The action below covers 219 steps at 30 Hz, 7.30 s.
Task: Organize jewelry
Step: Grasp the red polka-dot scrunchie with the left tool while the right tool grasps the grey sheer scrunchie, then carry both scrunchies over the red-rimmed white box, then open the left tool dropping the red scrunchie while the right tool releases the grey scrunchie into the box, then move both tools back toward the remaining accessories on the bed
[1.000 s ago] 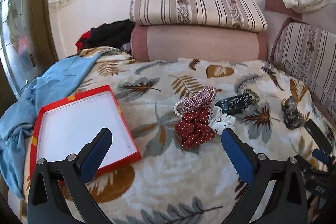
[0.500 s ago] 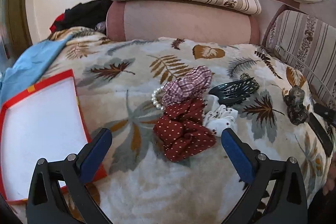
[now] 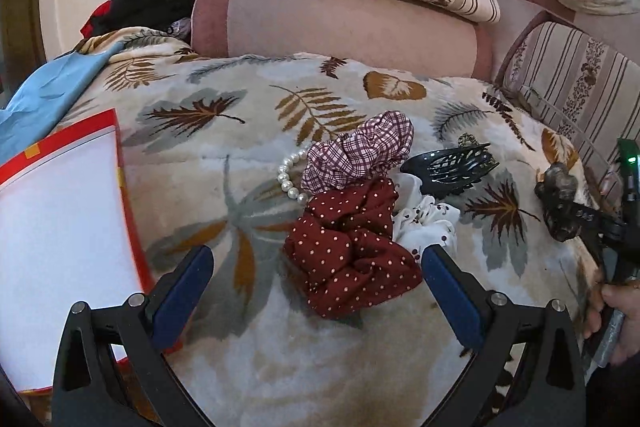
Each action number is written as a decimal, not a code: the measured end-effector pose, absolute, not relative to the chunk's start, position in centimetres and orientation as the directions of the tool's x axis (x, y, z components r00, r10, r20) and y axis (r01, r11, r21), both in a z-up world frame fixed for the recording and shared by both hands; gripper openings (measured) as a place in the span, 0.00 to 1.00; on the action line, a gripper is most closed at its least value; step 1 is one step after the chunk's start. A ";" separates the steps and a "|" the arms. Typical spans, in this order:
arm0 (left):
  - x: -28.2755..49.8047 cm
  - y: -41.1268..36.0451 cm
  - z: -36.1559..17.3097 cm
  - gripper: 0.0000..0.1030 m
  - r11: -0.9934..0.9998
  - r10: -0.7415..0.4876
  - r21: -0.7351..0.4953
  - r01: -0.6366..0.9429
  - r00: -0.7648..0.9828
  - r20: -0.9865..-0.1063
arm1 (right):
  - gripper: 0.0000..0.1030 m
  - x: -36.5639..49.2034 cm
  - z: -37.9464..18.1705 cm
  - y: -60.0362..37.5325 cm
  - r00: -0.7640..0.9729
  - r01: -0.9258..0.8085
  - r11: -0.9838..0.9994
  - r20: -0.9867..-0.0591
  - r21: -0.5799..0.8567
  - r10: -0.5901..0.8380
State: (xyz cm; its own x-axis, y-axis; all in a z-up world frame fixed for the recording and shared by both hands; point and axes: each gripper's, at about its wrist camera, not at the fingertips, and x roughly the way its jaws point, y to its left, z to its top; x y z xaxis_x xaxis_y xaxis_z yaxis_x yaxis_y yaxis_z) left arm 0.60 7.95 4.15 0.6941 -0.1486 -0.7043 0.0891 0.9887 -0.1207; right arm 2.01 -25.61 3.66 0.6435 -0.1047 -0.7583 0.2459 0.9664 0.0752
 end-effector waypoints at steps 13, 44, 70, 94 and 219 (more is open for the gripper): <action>2.7 8.6 1.9 0.17 0.987 -0.151 -0.150 0.056 0.641 -0.753 | 0.31 0.6 5.9 -21.8 0.750 0.086 0.982 -0.659 0.171 0.049; -3.9 9.8 9.9 0.16 0.991 -0.128 -0.094 0.091 0.825 -0.550 | 0.29 -7.7 10.2 -12.9 0.775 -0.147 0.960 -0.575 0.236 0.261; -5.9 17.2 11.0 0.16 0.991 -0.002 -0.108 -0.072 0.822 -0.569 | 0.29 -7.0 11.0 -4.5 0.662 -0.325 0.879 -0.580 0.350 0.476; -5.4 31.0 11.6 0.17 0.941 0.159 -0.148 -0.304 0.783 -0.601 | 0.29 -2.8 14.4 8.7 0.531 -0.493 0.800 -0.610 0.342 0.588; -6.3 10.4 12.8 0.58 0.990 -0.090 -0.142 -0.008 0.735 -0.672 | 0.60 -5.2 9.3 -19.6 0.662 -0.086 0.799 -0.565 0.596 0.493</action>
State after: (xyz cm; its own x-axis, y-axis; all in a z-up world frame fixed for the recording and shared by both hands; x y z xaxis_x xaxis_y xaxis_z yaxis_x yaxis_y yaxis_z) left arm -6.27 10.35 12.78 0.7353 -0.0902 -0.6717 -0.0078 0.9899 -0.1416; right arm -5.21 -19.60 9.34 0.6620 0.4926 -0.5648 -0.0861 0.7986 0.5957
